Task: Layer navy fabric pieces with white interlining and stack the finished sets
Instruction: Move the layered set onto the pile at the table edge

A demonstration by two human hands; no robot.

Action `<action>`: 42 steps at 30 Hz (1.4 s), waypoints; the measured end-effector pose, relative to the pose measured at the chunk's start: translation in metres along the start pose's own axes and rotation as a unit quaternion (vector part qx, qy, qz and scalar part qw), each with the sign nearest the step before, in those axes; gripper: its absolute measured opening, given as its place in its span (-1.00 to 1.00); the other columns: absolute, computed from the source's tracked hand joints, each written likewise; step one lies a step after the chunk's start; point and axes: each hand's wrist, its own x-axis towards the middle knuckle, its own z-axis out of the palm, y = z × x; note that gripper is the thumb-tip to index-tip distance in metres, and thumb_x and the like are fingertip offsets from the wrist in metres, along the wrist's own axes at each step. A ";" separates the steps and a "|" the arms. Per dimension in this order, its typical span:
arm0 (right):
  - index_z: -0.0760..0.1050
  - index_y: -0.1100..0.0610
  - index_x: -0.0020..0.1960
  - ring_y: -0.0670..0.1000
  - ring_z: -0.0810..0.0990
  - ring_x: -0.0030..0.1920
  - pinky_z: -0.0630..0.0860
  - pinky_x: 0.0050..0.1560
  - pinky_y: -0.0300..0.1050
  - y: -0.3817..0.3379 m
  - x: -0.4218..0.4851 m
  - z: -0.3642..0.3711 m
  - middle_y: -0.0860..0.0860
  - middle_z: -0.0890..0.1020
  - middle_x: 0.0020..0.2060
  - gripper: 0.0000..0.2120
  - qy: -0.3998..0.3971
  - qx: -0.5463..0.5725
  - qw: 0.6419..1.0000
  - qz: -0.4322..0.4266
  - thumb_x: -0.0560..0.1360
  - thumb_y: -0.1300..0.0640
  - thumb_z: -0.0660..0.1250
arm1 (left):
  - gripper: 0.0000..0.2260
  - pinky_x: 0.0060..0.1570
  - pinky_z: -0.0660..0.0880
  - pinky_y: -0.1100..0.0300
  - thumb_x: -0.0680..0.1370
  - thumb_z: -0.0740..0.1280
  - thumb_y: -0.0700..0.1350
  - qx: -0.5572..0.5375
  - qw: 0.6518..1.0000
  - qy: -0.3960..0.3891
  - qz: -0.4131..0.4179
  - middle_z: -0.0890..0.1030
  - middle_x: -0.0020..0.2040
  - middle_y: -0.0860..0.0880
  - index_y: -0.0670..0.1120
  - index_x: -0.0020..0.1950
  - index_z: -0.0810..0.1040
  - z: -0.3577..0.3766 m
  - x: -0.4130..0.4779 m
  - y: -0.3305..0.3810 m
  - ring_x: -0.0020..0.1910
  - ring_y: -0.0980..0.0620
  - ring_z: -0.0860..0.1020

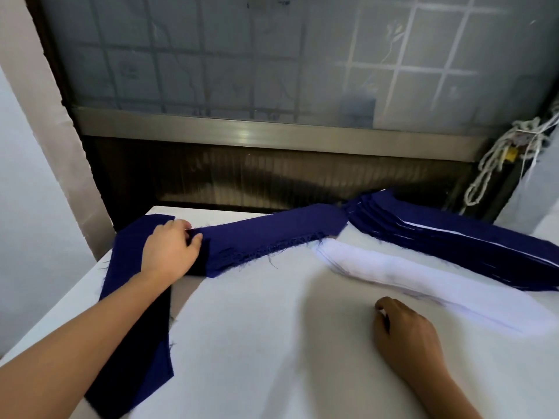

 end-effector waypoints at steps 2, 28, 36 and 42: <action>0.51 0.09 -0.07 0.16 0.59 -0.15 0.49 -0.21 -0.03 0.001 0.000 0.001 0.03 0.62 -0.16 -0.93 0.007 0.003 1.000 -0.002 0.50 0.13 0.26 | -0.70 -0.03 0.52 0.00 0.59 0.31 0.08 0.098 0.993 -0.069 0.013 0.60 0.07 -0.09 -0.10 0.18 0.57 0.006 0.000 0.020 0.07 -0.12 0.54; 0.43 -0.04 -0.13 0.03 0.45 -0.37 0.41 -0.33 -0.11 0.003 0.008 0.007 -0.16 0.49 -0.36 -0.91 0.029 0.042 0.999 0.004 0.47 0.11 0.32 | -0.88 0.11 0.38 -0.05 0.57 0.38 -0.05 -0.109 0.980 0.142 -0.083 0.63 -0.14 -0.04 -0.08 0.02 0.56 0.037 -0.044 0.044 -0.04 -0.13 0.53; 0.47 0.01 -0.17 0.02 0.38 -0.46 0.45 -0.40 -0.08 0.001 0.007 0.006 -0.18 0.43 -0.43 -0.85 0.052 0.061 0.997 0.000 0.40 0.20 0.42 | -0.70 0.38 0.19 -0.13 0.50 0.44 0.01 -0.038 0.984 0.072 -0.162 0.53 0.24 -0.14 -0.16 0.13 0.63 0.041 -0.037 0.036 0.34 -0.20 0.35; 0.49 0.04 -0.18 0.01 0.37 -0.49 0.44 -0.43 -0.08 -0.001 0.005 0.003 -0.24 0.36 -0.48 -0.84 0.051 0.070 0.996 -0.006 0.38 0.24 0.44 | -0.91 0.27 0.29 -0.11 0.51 0.43 -0.15 -0.121 0.970 0.148 -0.148 0.64 -0.03 -0.06 -0.08 0.00 0.62 0.038 -0.038 0.043 0.12 -0.17 0.49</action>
